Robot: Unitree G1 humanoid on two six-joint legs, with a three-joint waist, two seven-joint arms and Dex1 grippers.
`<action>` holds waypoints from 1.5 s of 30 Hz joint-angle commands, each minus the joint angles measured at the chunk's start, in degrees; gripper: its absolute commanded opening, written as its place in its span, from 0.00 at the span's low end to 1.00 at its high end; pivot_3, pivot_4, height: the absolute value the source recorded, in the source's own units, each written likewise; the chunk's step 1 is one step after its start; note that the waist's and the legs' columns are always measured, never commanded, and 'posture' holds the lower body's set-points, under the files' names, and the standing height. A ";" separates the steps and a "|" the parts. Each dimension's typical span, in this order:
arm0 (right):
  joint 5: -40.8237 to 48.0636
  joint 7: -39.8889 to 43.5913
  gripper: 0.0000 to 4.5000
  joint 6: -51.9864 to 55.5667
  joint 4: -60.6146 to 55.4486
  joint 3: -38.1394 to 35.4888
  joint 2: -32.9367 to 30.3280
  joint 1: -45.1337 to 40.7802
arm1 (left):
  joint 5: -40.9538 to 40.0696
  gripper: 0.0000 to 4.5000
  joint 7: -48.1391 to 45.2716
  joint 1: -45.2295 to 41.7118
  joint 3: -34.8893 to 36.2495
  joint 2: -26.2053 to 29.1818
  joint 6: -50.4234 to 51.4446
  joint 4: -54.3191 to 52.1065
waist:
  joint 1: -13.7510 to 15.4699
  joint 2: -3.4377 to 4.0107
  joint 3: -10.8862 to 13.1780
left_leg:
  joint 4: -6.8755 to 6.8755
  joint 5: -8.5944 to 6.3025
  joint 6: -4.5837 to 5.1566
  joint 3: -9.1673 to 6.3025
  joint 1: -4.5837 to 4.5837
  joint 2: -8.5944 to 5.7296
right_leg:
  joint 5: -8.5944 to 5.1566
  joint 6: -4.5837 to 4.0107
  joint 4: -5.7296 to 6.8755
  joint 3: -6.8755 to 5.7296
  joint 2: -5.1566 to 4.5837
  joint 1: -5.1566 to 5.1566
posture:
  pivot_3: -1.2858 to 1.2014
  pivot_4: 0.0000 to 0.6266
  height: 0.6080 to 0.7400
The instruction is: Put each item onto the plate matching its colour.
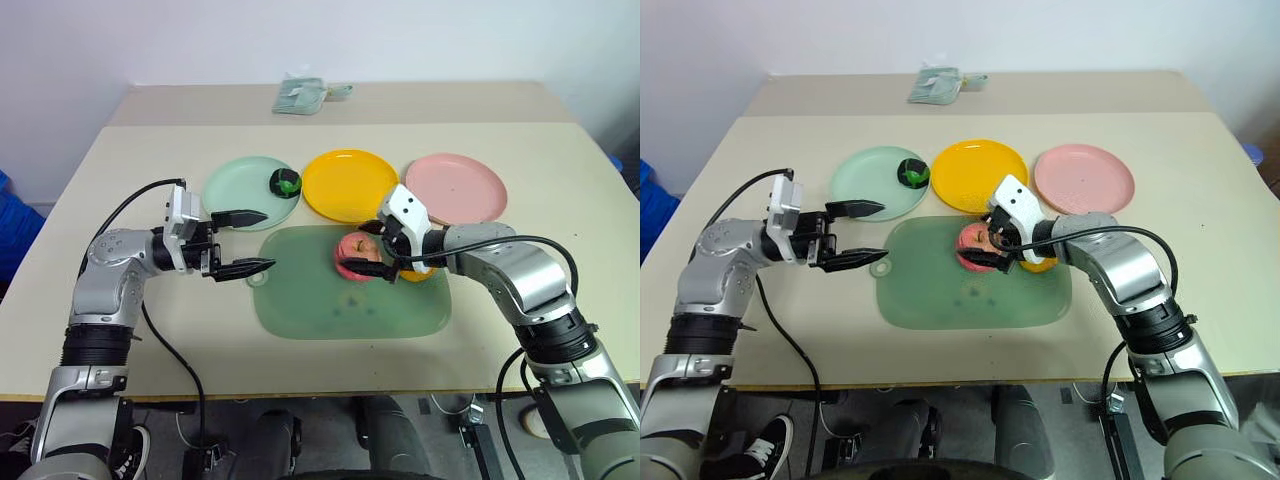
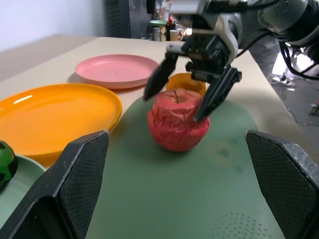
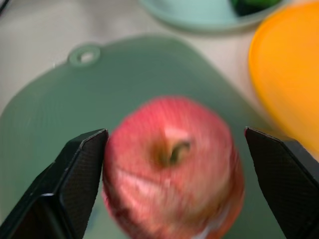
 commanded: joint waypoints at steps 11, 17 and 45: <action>0.20 -9.31 0.74 -7.00 5.96 -14.13 5.93 -6.49 | -1.18 1.00 3.47 -2.13 1.11 -0.06 3.66 -0.78 | 0.04 0.00 0.00 | 0.01 0.01 -0.02 0.02 0.01 0.00 | 0.00 0.00 0.03 0.01 0.00 -0.02 | 0.52 0.24 1.00; -8.86 -17.96 0.74 -16.99 18.39 -15.11 4.50 -8.95 | -0.62 1.00 6.67 -3.00 -0.22 -2.57 3.85 -1.95 | -0.05 0.00 0.00 | -0.02 -0.01 0.02 0.03 -0.01 -0.05 | 0.00 0.00 -0.01 0.01 -0.04 0.00 | 0.52 0.24 1.00; 7.67 3.52 0.99 -10.18 -0.58 -16.69 -6.39 3.95 | -0.18 1.00 7.56 -3.50 -0.81 -2.72 1.43 -1.10 | 0.53 0.02 0.00 | -0.08 -0.01 0.02 -0.19 -0.03 0.04 | -0.01 -0.02 -0.07 -0.13 0.04 0.08 | 0.52 0.24 1.00</action>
